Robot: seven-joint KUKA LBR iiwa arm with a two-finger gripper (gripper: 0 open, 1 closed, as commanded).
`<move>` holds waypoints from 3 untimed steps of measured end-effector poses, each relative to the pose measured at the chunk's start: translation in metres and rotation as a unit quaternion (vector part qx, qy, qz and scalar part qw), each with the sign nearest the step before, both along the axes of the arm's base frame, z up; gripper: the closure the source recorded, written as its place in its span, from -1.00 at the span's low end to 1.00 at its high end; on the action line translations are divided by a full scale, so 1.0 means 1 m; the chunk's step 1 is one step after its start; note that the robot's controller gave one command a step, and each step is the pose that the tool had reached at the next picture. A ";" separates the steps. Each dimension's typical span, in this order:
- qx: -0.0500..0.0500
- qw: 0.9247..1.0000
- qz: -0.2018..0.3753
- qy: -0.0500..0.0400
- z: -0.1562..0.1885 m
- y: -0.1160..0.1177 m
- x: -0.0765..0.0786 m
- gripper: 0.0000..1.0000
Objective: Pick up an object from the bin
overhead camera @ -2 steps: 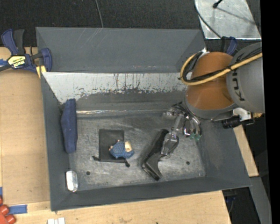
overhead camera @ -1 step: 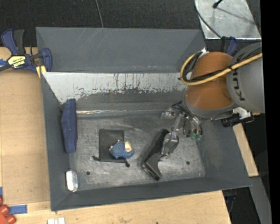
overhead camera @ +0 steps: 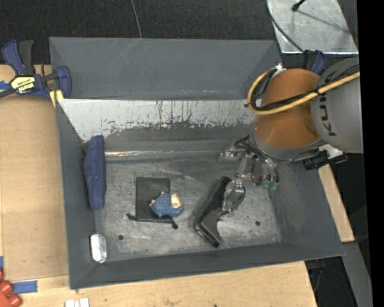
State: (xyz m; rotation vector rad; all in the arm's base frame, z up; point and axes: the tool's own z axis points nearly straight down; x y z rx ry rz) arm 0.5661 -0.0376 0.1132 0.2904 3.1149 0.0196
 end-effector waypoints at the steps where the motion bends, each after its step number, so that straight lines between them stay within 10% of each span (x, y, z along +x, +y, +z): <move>1: 0.000 1.000 0.001 0.000 0.000 0.001 0.001 -1.00; 3: -0.001 0.999 0.046 0.006 -0.001 -0.037 0.021 -1.00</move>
Offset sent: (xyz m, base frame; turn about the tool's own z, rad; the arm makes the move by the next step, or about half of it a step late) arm -0.0091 -0.0414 -0.0432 0.0135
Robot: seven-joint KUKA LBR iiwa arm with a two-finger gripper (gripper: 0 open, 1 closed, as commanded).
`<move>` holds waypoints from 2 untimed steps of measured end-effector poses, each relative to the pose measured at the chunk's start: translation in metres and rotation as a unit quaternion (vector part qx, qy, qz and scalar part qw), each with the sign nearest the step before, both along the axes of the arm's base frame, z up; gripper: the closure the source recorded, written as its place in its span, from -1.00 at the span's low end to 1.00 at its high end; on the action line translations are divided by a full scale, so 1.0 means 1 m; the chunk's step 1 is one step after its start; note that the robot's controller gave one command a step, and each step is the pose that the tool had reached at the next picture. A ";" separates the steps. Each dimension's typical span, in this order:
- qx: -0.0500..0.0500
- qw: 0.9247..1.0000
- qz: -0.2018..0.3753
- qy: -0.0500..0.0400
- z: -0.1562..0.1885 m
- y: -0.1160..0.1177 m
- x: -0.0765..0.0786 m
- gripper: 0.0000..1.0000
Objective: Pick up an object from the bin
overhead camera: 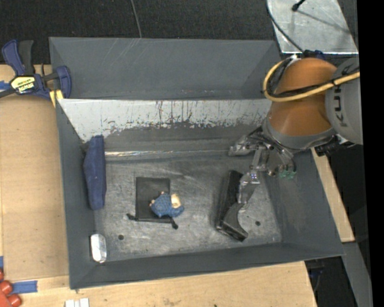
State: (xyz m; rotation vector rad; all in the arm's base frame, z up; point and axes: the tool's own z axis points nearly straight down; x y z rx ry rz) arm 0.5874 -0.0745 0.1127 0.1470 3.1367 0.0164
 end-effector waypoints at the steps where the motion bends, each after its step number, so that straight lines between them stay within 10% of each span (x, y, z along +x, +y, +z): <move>1: -0.003 1.000 -0.002 -0.005 0.001 0.004 -0.003 -1.00; 2: -0.006 1.000 -0.013 -0.001 0.023 -0.012 -0.045 -1.00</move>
Offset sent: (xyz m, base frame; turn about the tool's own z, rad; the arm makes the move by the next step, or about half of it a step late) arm -0.0132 -0.0195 -0.0427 0.0424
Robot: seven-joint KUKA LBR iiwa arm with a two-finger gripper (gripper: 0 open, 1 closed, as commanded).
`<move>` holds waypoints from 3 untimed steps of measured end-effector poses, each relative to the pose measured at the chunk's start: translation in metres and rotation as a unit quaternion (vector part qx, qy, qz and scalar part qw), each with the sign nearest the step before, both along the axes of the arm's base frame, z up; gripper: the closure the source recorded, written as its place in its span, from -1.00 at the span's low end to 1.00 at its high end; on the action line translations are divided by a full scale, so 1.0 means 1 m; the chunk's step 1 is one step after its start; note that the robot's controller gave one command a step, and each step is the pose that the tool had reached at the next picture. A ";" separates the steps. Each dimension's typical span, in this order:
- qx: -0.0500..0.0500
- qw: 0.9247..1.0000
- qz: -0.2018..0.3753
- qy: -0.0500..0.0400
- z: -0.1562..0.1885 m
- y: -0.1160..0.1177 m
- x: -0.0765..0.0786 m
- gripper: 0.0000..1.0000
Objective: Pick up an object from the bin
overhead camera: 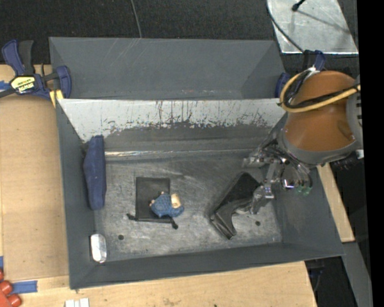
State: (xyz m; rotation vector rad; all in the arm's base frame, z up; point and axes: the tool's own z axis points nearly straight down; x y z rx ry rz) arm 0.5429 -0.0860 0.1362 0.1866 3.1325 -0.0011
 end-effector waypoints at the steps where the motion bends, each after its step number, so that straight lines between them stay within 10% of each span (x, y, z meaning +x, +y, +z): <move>1: 0.000 1.000 0.009 0.001 -0.041 0.003 0.014 -1.00; 2: 0.000 1.000 0.009 0.007 -0.042 0.003 0.012 1.00; 3: -0.001 0.996 0.092 -0.001 0.121 0.005 0.014 1.00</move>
Offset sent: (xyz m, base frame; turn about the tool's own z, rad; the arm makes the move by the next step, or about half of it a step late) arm 0.0156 0.0066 -0.0662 -0.0197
